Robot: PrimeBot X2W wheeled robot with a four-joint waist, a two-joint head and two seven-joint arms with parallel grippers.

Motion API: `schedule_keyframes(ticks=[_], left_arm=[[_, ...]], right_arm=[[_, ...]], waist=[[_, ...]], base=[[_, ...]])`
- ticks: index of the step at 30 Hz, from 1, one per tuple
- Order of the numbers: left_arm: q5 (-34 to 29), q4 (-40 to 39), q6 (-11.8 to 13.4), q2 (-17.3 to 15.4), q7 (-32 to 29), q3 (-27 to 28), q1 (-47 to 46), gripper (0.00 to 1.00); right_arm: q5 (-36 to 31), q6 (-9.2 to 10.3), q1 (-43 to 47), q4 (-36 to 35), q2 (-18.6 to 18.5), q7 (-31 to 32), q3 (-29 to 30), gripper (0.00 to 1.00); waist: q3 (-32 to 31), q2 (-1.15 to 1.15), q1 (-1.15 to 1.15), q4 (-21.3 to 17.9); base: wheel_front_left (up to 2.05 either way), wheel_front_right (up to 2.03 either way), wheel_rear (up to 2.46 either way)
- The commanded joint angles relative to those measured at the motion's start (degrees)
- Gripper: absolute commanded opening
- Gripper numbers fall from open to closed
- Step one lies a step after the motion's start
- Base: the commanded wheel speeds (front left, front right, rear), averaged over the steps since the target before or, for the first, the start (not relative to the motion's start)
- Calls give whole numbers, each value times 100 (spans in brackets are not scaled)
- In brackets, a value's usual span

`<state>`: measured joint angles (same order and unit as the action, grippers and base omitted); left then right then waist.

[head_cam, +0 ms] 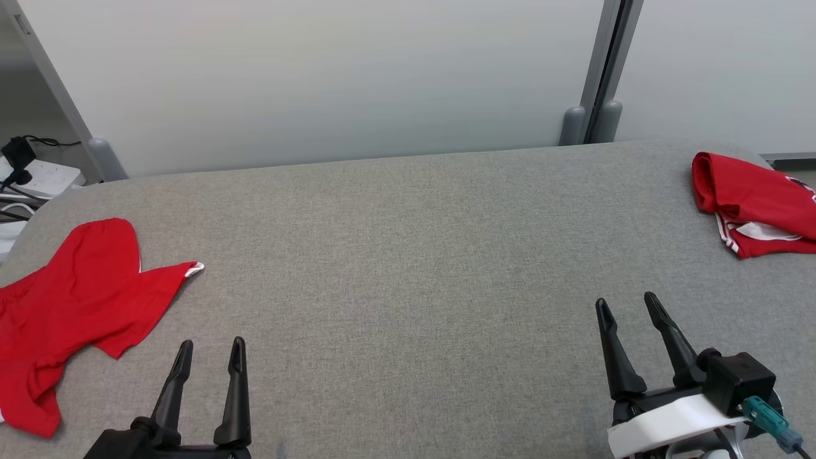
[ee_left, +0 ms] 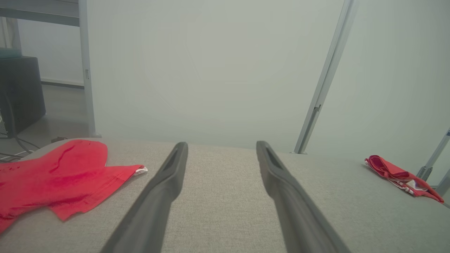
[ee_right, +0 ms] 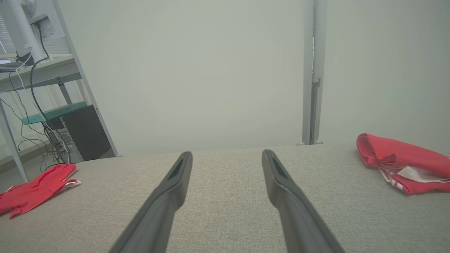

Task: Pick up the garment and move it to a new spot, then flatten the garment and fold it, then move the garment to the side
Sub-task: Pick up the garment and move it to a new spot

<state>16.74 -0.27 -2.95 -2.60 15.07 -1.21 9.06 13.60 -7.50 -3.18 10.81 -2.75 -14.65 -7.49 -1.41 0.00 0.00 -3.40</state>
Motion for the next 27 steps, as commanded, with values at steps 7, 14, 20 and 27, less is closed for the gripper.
schedule_keyframes(ticks=[7,14,20,27], left_arm=[[-157,-143,185,-28,-7,209,-169,100],[-190,-267,330,-28,-7,232,-147,100],[-161,-400,425,-28,-7,303,-59,100],[-114,-425,480,-28,-7,374,52,100]], right_arm=[[-26,1,-101,-105,-14,-35,-102,100],[159,1,-53,-72,-13,-35,-246,100],[200,1,-45,-39,-13,-35,-393,100],[248,1,1,-65,-13,-35,-449,100]], waist=[[2,0,0,83],[-26,0,0,435],[-54,0,0,1021],[-105,0,0,1770]], base=[[0,0,0],[0,0,0],[0,0,0],[0,0,0]])
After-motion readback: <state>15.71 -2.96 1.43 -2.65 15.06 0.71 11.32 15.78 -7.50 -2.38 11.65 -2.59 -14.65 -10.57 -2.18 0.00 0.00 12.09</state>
